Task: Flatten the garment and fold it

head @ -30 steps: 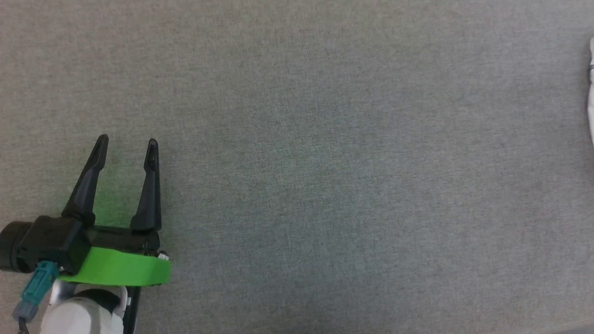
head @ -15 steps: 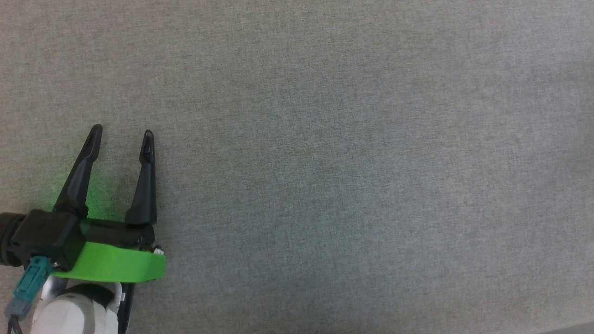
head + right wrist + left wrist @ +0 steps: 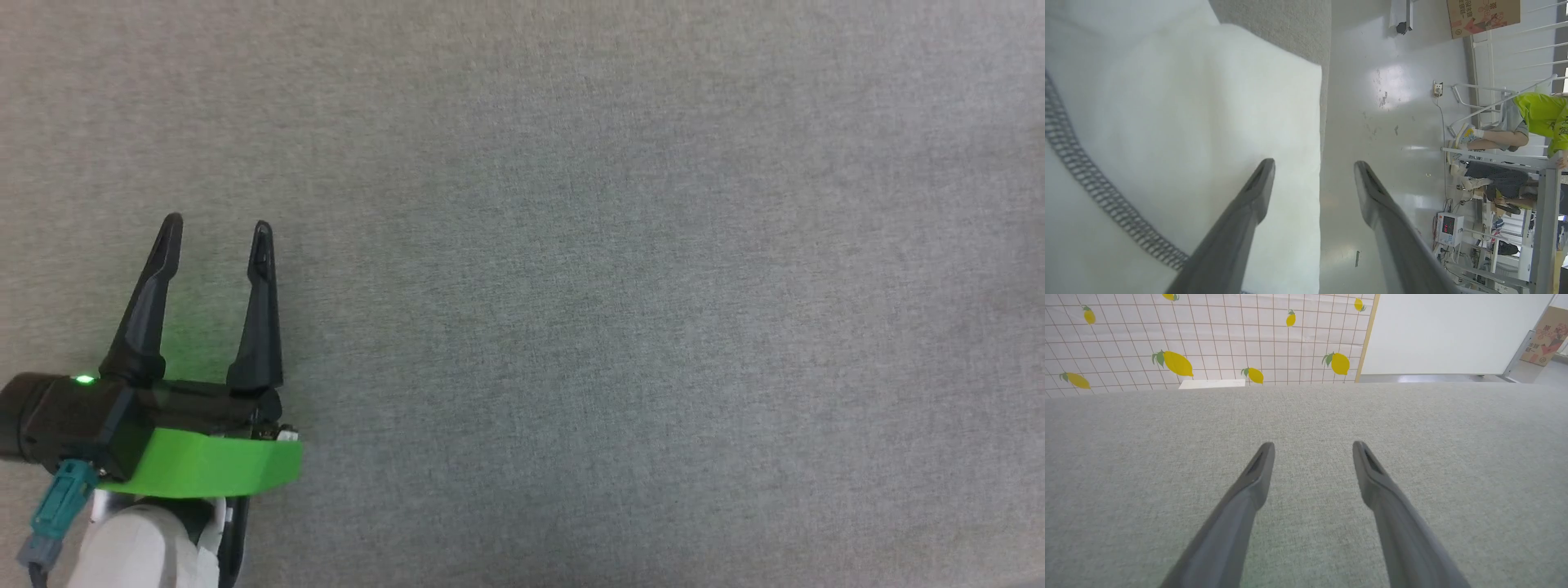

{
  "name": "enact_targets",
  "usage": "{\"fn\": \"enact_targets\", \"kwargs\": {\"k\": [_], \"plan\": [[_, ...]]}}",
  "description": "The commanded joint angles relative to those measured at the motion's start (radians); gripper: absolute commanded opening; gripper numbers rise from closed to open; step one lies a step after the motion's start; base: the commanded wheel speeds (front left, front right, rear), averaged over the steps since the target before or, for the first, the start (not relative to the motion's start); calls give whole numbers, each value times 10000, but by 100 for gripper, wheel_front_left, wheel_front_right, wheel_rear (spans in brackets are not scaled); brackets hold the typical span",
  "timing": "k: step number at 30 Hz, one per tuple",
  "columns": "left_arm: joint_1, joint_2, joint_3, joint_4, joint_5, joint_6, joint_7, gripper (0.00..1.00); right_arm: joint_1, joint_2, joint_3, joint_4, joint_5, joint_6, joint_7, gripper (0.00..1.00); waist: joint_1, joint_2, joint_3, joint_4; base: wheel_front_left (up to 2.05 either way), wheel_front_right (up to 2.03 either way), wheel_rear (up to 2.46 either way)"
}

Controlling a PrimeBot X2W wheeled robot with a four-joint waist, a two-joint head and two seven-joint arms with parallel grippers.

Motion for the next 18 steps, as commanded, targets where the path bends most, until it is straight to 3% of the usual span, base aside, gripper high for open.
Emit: {"fn": "enact_targets", "kwargs": {"k": [1,9,13,18], "plan": [[-144,-87,48,133,-165,27,-124,100,-193,55,48,65,106,-19,-157,100,-1,-1,-346,142,0,0,0],[92,-486,192,821,-298,242,-667,100,35,631,-3,209,267,-19,-1330,100,-1,-1,-1600,464,0,0,0],[205,-651,206,1166,-139,416,-817,100,428,1168,-262,140,360,-19,-1904,100,-1,-1,-2263,703,0,0,0],[340,-828,43,1604,-62,327,-925,100,1226,2085,-1021,-326,298,-19,-2850,100,-1,-1,-3040,1074,0,0,0]]}}
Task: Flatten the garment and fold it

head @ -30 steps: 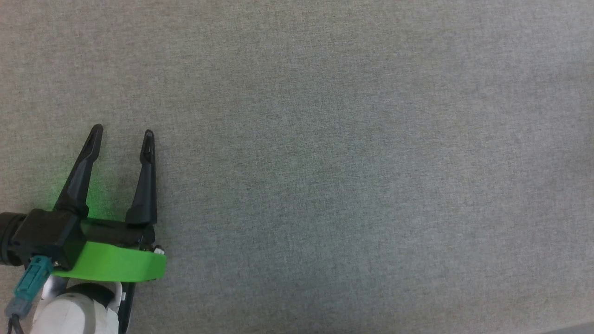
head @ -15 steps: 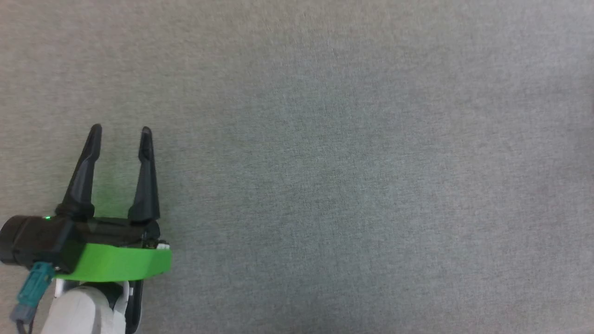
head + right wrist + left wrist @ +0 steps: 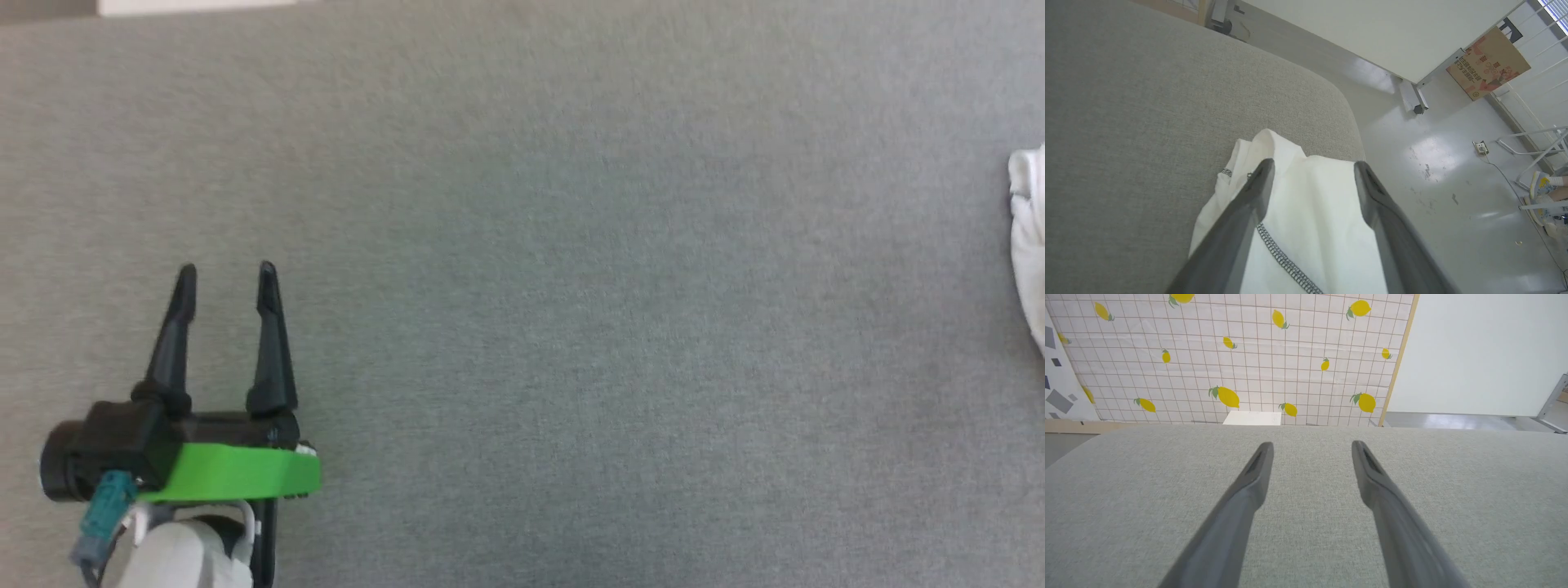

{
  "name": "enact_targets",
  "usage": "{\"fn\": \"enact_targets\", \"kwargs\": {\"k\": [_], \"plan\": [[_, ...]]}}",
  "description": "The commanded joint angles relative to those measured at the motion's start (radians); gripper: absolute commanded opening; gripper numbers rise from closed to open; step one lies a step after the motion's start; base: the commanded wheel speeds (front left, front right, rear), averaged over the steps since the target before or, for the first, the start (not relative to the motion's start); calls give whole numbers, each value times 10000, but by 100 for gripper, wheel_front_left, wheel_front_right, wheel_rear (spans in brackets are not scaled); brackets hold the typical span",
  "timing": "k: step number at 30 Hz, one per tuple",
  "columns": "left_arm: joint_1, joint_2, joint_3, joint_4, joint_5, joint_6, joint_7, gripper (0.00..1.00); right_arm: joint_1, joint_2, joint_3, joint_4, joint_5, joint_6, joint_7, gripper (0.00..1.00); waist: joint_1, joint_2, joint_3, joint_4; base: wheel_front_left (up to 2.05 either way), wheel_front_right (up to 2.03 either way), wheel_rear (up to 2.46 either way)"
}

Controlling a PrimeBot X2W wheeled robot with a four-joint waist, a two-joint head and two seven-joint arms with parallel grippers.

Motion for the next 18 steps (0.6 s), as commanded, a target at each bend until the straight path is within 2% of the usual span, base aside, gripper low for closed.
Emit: {"fn": "enact_targets", "kwargs": {"k": [1,4,7,14,18], "plan": [[208,-74,-48,213,233,-55,-79,100,696,911,-786,-656,-164,-19,-653,100,0,-1,-1152,716,0,0,0],[373,-153,-83,327,248,-79,-100,100,1343,1777,-1420,-1473,-419,-19,-1185,100,0,-1,-1529,903,0,0,0],[552,-212,-137,403,246,-146,-112,100,1995,2491,-1329,-2242,-770,-19,-1428,100,0,-1,-1827,1016,0,0,0],[854,-428,-194,570,272,-265,-127,100,3206,4690,-1241,-3823,-1130,-19,-1697,100,0,-1,-2489,1173,0,0,0],[1028,-593,-246,673,313,-371,-129,100,3652,5393,-1147,-4298,-1241,-19,-1745,100,0,-1,-2772,1246,0,0,0]]}}
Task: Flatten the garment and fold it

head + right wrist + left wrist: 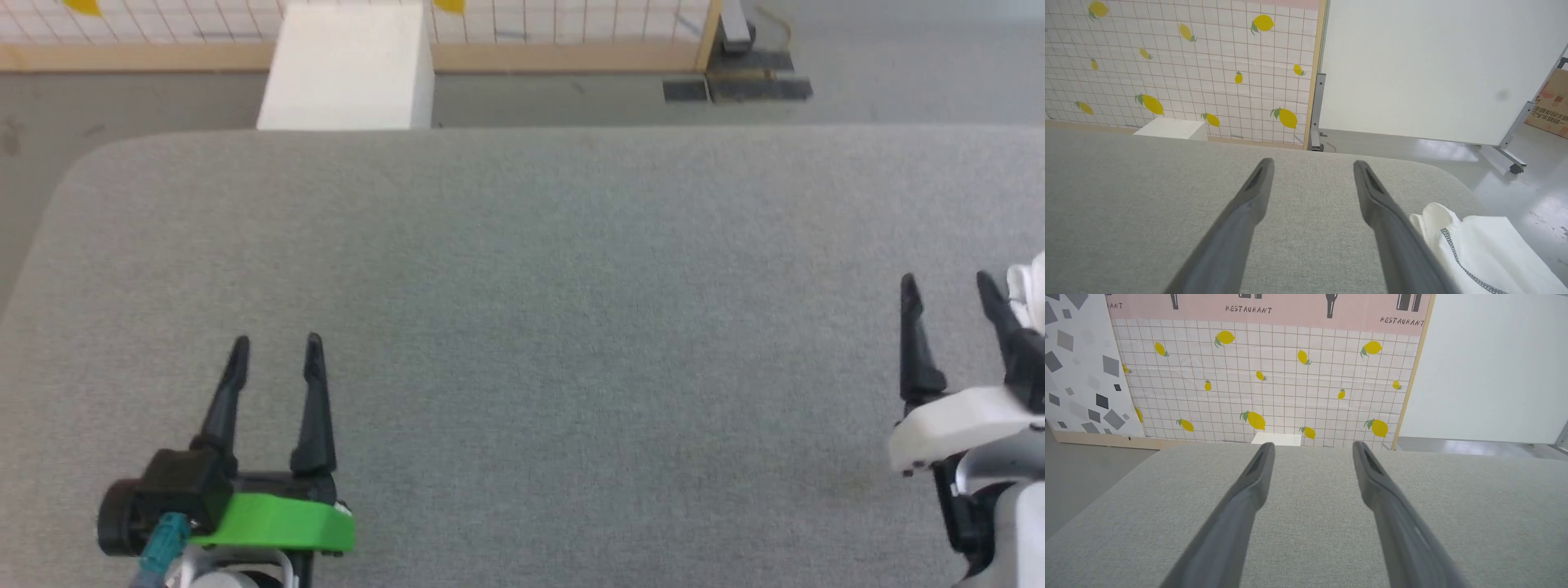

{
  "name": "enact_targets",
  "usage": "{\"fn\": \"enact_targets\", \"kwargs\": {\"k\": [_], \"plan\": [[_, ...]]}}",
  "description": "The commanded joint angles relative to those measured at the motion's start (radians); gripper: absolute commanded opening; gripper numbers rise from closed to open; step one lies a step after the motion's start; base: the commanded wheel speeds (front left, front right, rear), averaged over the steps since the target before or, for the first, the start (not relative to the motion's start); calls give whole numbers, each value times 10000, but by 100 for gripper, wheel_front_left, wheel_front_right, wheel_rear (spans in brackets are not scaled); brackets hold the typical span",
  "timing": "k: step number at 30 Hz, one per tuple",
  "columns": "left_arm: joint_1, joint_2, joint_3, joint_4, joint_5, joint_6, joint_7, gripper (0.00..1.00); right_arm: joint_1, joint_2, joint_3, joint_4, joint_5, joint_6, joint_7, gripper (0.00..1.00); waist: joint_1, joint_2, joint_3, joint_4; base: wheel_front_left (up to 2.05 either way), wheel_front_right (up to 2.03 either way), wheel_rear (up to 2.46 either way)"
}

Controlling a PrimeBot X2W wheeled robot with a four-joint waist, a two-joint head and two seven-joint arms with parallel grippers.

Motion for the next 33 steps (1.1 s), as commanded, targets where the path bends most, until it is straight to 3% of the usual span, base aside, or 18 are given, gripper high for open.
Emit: {"fn": "enact_targets", "kwargs": {"k": [1,17,33], "plan": [[106,-49,-53,80,80,-114,-74,100,180,47,8,-119,-63,-17,-92,100,1,0,-339,222,0,0,0],[247,-582,-420,1117,537,-610,-75,100,1258,170,459,696,333,-17,-969,100,1,0,-1045,607,0,0,0],[36,-807,-281,1393,796,-934,-76,100,1195,171,514,883,359,-17,-1146,100,1,0,-727,397,0,0,0]]}}
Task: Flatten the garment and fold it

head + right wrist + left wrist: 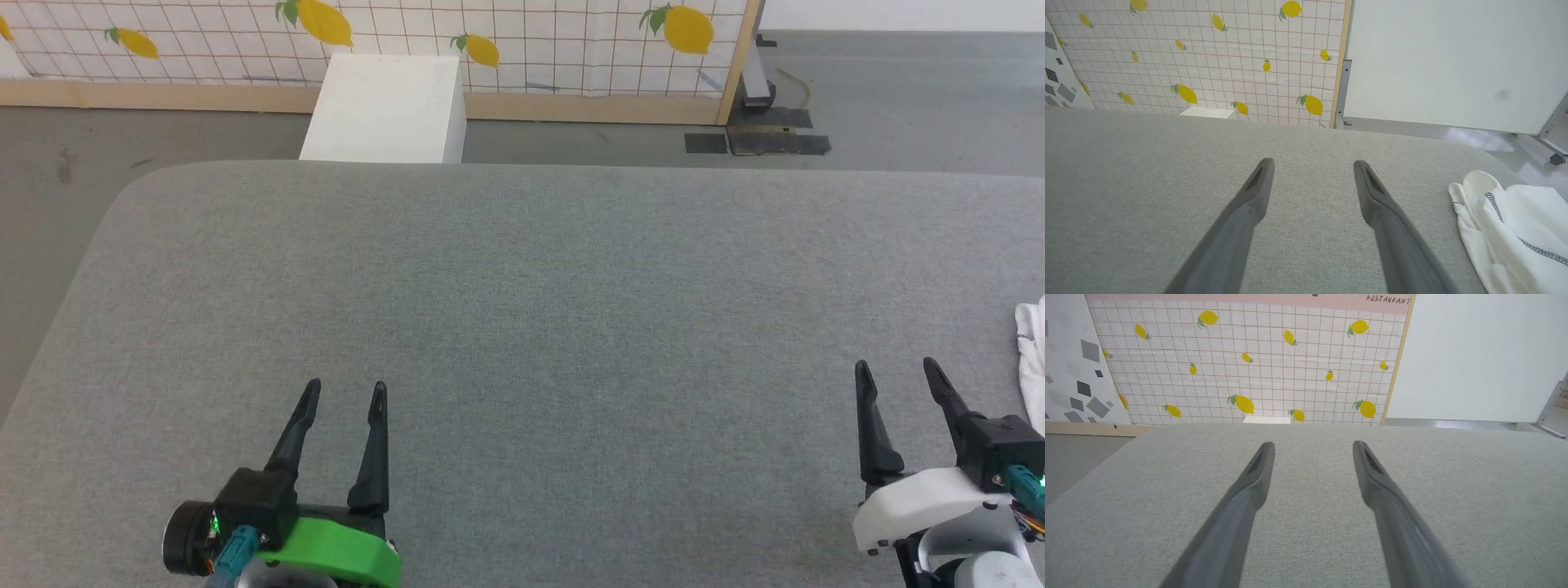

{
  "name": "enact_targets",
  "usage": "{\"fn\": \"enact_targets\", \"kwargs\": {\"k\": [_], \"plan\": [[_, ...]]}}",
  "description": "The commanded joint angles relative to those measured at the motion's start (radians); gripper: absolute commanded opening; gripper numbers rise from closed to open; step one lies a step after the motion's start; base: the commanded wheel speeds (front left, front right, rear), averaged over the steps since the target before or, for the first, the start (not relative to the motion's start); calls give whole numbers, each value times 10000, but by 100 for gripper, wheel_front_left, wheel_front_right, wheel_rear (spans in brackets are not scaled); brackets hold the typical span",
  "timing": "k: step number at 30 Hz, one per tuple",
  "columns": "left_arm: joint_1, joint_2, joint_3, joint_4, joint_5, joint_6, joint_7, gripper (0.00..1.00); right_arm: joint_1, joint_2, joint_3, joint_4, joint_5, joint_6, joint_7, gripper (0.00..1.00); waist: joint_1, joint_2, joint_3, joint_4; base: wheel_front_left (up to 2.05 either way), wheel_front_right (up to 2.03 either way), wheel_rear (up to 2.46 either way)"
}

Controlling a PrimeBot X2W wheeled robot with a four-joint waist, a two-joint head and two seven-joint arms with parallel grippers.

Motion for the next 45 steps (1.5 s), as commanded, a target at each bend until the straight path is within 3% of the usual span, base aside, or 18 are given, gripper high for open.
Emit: {"fn": "enact_targets", "kwargs": {"k": [1,2,3,45], "plan": [[-139,-46,21,39,95,-74,-35,100,-77,8,-12,49,74,-17,-101,100,1,0,22,-22,0,0,0],[-155,-18,5,26,162,-112,-35,100,-91,8,-7,81,79,-17,-105,100,1,0,30,-34,0,0,0],[-18,1,-12,2,123,-73,4,0,-10,0,2,70,31,0,-31,0,1,0,27,-30,0,0,0],[-144,-308,586,6,794,-88,829,0,50,1,562,-339,114,-5,410,0,1,0,-172,-104,0,0,0]]}}
